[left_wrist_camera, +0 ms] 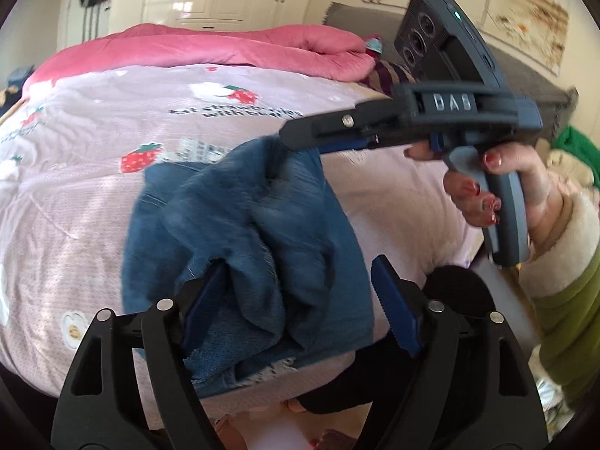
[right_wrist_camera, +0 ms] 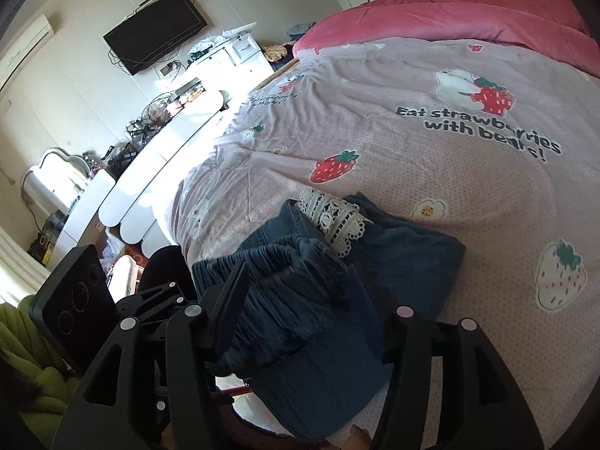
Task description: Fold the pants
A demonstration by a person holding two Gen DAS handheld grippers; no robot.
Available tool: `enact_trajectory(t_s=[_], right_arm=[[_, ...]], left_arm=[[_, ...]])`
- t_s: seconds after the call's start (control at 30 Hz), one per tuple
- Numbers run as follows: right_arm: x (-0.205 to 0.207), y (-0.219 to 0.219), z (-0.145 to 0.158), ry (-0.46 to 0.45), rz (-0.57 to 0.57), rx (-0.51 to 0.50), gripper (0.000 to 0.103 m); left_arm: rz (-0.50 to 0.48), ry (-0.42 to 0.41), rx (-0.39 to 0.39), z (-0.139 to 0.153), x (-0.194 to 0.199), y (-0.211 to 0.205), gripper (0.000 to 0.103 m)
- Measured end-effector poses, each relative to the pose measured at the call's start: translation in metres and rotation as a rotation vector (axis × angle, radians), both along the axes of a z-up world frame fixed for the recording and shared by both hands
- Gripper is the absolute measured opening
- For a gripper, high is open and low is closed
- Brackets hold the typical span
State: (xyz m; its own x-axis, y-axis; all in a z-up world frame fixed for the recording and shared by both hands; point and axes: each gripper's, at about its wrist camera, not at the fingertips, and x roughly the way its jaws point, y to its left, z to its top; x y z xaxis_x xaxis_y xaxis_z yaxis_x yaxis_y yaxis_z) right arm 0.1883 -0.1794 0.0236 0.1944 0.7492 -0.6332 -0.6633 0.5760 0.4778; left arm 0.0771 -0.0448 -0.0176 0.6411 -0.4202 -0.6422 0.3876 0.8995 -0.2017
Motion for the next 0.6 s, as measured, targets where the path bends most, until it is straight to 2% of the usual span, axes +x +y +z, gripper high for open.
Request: enact_trajectory(t_s=[0.13,0.27,0.4,0.5,0.6], right_arm=[[-0.013,-0.012,-0.004,-0.004,-0.036,-0.009,0.054],[-0.024,-0.008,-0.011,-0.027,-0.04,-0.062,0.056],[-0.023,-0.006,-0.035,-0.025,-0.064,-0.189,0.056],[-0.023,-0.01,-0.05,-0.004,-0.084,-0.223,0.056],[-0.028,-0.013,-0.049,0.002,-0.096,-0.239,0.057]], left_arm=[[-0.075,0.01,0.034,-0.011,-0.01,-0.018,0.076],[-0.097,0.041,0.053,-0.024,-0.01,-0.028,0.078],[-0.115,0.068,0.039,-0.033,-0.008,-0.028,0.078],[-0.129,0.076,0.03,-0.038,-0.008,-0.028,0.078],[-0.141,0.078,-0.002,-0.033,-0.011,-0.023,0.078]])
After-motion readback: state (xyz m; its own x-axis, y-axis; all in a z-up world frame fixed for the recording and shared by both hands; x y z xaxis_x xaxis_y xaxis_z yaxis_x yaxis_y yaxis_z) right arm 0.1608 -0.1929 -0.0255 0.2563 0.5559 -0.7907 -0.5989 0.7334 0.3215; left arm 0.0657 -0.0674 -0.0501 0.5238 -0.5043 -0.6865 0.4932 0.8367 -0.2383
